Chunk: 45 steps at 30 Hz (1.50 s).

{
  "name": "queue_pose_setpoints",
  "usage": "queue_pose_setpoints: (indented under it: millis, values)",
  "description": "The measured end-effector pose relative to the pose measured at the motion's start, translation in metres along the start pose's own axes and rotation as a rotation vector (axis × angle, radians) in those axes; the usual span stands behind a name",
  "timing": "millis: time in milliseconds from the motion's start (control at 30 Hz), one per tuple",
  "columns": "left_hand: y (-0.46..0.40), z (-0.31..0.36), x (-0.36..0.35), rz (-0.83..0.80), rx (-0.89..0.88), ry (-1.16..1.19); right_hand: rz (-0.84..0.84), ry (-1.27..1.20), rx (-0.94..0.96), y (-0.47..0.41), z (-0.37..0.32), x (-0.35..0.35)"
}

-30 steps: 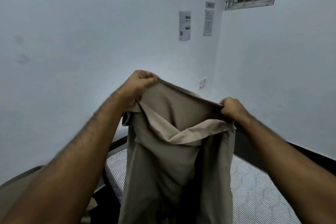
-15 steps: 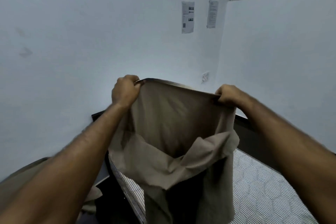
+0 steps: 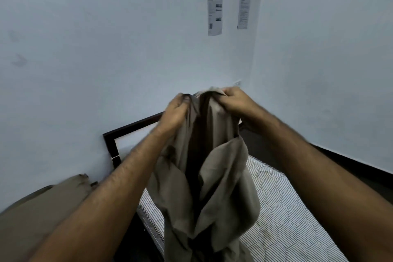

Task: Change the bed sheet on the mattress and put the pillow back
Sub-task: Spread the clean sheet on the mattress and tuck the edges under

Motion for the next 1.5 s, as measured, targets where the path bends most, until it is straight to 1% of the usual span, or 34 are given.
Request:
queue_pose_setpoints:
  millis: [67, 100, 167, 200, 267, 300, 367, 400, 433, 500, 633, 733, 767, 833, 867, 900, 933, 967, 1033, 1100, 1133, 1167, 1200, 1233, 1267, 1300, 1333, 1400, 1433, 1467, 1500]
  values:
    - [0.019, 0.020, -0.040, -0.146, 0.017, 0.214, 0.017, -0.113, 0.015, 0.003, -0.023, -0.011]
    - [0.027, 0.032, -0.054, -0.210, -0.008, 0.259, 0.010, -0.142, 0.008, 0.004, -0.030, -0.013]
    - [0.028, 0.043, -0.061, -0.247, -0.105, 0.222, -0.010, -0.178, -0.020, 0.008, -0.033, -0.013]
    - [0.025, 0.045, -0.057, -0.235, -0.132, 0.207, -0.041, -0.216, -0.033, 0.011, -0.032, -0.012]
    - [0.011, 0.043, -0.041, -0.167, -0.159, 0.185, -0.161, -0.315, -0.015, 0.016, -0.028, -0.015]
    - [0.005, 0.042, -0.033, -0.117, -0.177, 0.111, -0.236, -0.348, 0.024, 0.019, -0.028, -0.018]
    - [0.000, 0.045, -0.019, 0.014, -0.213, -0.161, -0.319, -0.378, 0.124, 0.025, -0.026, -0.021]
    - [-0.002, 0.048, -0.011, 0.098, -0.228, -0.269, -0.323, -0.382, 0.151, 0.028, -0.024, -0.018]
    - [-0.002, 0.052, -0.005, 0.173, -0.238, -0.326, -0.315, -0.376, 0.156, 0.030, -0.020, -0.017]
    - [0.002, 0.061, 0.005, 0.274, -0.257, -0.311, -0.303, -0.308, 0.088, 0.037, 0.002, -0.019]
    - [0.004, 0.078, 0.011, 0.358, -0.300, -0.284, -0.378, -0.160, -0.064, 0.048, 0.058, -0.037]
    - [0.002, 0.072, 0.028, 0.481, -0.236, -0.169, -0.403, -0.124, -0.168, 0.046, 0.087, -0.038]
    - [0.000, 0.068, 0.029, 0.483, -0.229, -0.140, -0.386, -0.083, -0.201, 0.042, 0.095, -0.032]
    - [-0.009, 0.056, 0.024, 0.410, -0.216, -0.001, -0.282, 0.093, -0.212, 0.029, 0.098, -0.011]
    - [-0.014, 0.046, 0.018, 0.352, -0.167, 0.117, -0.153, 0.223, -0.183, 0.019, 0.092, 0.009]
    - [-0.017, 0.036, 0.010, 0.291, -0.097, 0.266, 0.015, 0.349, -0.125, 0.011, 0.079, 0.033]
    - [-0.018, 0.028, 0.001, 0.234, -0.033, 0.387, 0.193, 0.419, -0.077, 0.008, 0.064, 0.056]
    - [-0.018, 0.022, -0.006, 0.197, 0.000, 0.428, 0.360, 0.421, -0.032, 0.010, 0.047, 0.077]
    - [-0.012, 0.032, -0.019, 0.131, -0.082, 0.279, 0.631, 0.358, 0.051, 0.024, 0.013, 0.111]
    - [-0.007, 0.046, -0.046, -0.032, -0.174, 0.130, 0.772, 0.341, 0.173, 0.040, -0.023, 0.128]
    - [-0.007, 0.053, -0.060, -0.117, -0.198, 0.058, 0.792, 0.372, 0.251, 0.047, -0.039, 0.130]
    - [-0.007, 0.062, -0.074, -0.176, -0.218, -0.016, 0.773, 0.426, 0.305, 0.053, -0.052, 0.128]
    - [-0.009, 0.068, -0.085, -0.203, -0.243, -0.109, 0.713, 0.481, 0.319, 0.056, -0.058, 0.124]
    - [-0.010, 0.073, -0.095, -0.213, -0.275, -0.165, 0.615, 0.523, 0.279, 0.056, -0.055, 0.115]
    - [-0.012, 0.076, -0.106, -0.223, -0.297, -0.184, 0.496, 0.536, 0.195, 0.054, -0.041, 0.107]
    - [-0.014, 0.074, -0.118, -0.247, -0.309, -0.177, 0.382, 0.499, 0.099, 0.053, -0.027, 0.100]
    - [-0.013, 0.070, -0.130, -0.294, -0.307, -0.165, 0.312, 0.426, 0.002, 0.053, -0.008, 0.099]
    - [-0.005, 0.056, -0.153, -0.412, -0.269, -0.066, 0.257, 0.208, -0.187, 0.065, 0.023, 0.105]
    - [-0.002, 0.047, -0.160, -0.437, -0.243, -0.008, 0.214, 0.086, -0.278, 0.073, 0.039, 0.105]
    - [0.000, 0.042, -0.159, -0.419, -0.232, 0.014, 0.147, -0.017, -0.330, 0.081, 0.050, 0.100]
    - [0.000, 0.038, -0.158, -0.377, -0.228, 0.011, 0.070, -0.070, -0.321, 0.088, 0.058, 0.094]
Point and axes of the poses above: each hand's wrist, its own y-axis away from the middle knuckle, its own x-axis out of the back of the hand, z = x × y, the point moved 10 cm from there along -y, towards the middle knuckle, and after that the axes turned 8 degrees about -y, right-handed, at the moved point
